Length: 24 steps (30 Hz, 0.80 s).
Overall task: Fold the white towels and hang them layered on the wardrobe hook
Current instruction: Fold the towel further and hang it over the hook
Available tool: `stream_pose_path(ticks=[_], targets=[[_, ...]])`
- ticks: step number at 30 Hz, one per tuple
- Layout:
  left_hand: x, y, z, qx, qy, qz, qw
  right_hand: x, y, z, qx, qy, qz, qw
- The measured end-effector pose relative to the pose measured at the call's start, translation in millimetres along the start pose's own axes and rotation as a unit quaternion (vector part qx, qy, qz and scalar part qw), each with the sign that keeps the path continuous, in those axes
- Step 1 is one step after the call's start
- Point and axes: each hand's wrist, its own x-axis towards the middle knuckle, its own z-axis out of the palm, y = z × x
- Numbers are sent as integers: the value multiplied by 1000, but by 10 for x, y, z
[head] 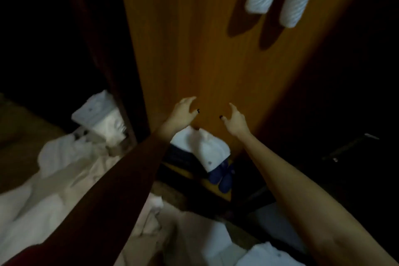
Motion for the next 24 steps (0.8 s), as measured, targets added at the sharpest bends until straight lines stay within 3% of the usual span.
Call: stream_pose_path(ticks=[5, 11, 20, 24], targets=[[-1341, -932, 299, -5, 15, -106, 994, -750, 311, 1010, -53, -153, -44, 986], [-2935, -1977, 618, 9, 64, -270, 961, -1460, 486, 2152, -100, -326, -73, 937], [-4562, -3050, 674, -96, 172, -461, 865, -2182, 301, 3900, -190, -493, -89, 845], [-5073, -3545, 811, -131, 189, -530, 816, -2395, 295, 4585, -227, -515, -79, 823]])
